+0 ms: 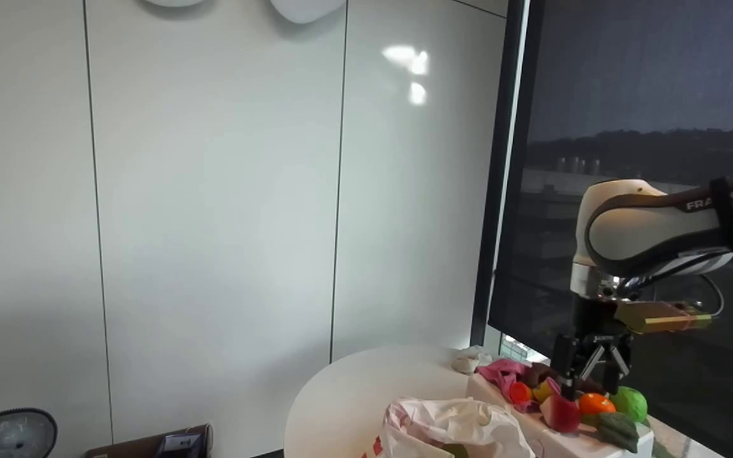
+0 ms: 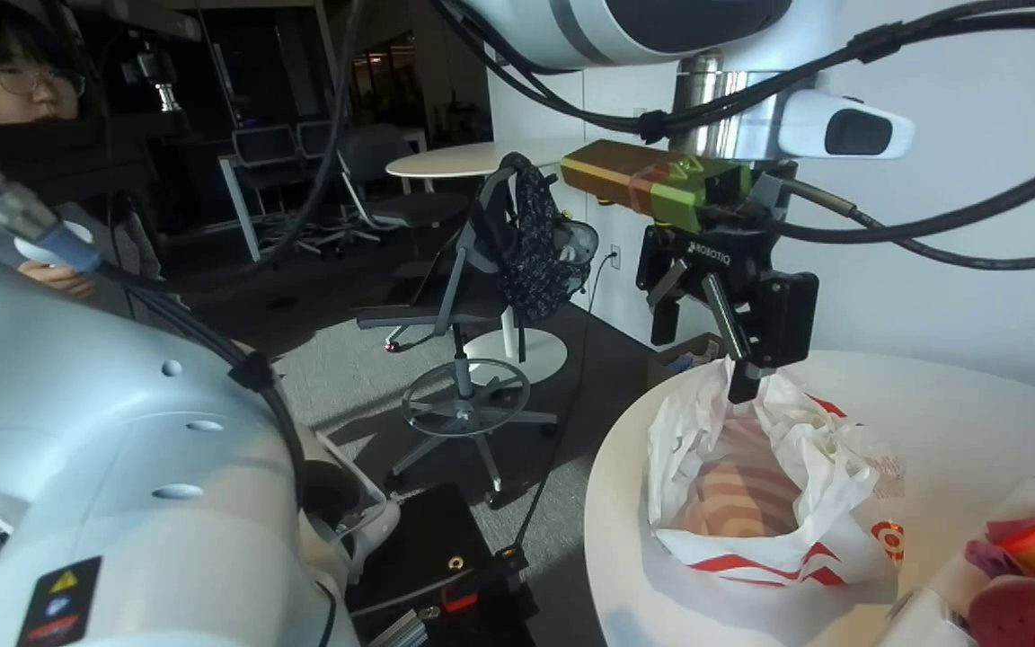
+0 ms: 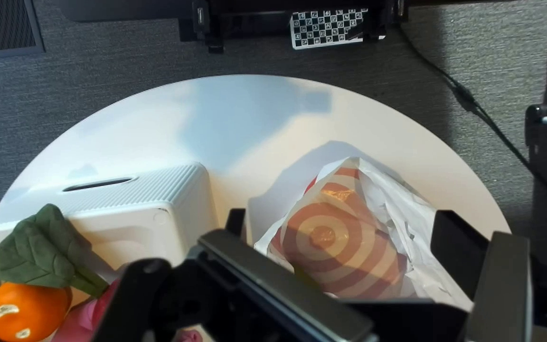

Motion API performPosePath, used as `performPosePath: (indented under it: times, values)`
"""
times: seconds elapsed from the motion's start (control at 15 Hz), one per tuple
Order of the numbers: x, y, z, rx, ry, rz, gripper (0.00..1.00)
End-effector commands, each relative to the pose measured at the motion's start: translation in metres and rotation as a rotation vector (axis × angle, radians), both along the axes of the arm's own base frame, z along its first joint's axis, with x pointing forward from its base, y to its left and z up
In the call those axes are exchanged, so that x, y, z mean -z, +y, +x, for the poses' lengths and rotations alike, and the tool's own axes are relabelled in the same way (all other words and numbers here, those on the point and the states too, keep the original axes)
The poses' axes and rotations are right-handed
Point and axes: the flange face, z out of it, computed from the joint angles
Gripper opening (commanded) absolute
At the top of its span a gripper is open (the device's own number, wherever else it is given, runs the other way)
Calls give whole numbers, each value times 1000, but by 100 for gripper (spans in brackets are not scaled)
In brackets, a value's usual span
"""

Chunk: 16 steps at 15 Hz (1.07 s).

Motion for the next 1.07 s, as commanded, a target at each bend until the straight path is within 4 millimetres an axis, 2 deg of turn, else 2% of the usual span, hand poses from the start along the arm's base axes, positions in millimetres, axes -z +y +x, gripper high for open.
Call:
performPosePath:
  times: [0.0,0.13,0.27,0.73,1.0]
  values:
    - [24,16,31,21,-49,-57,100]
    - [42,18,55,40,-89,-117,100]
    - [59,8,78,94,-106,-189,100]
    - [114,-62,146,302,-78,-334,100]
    - [142,-97,172,365,-54,-325,100]
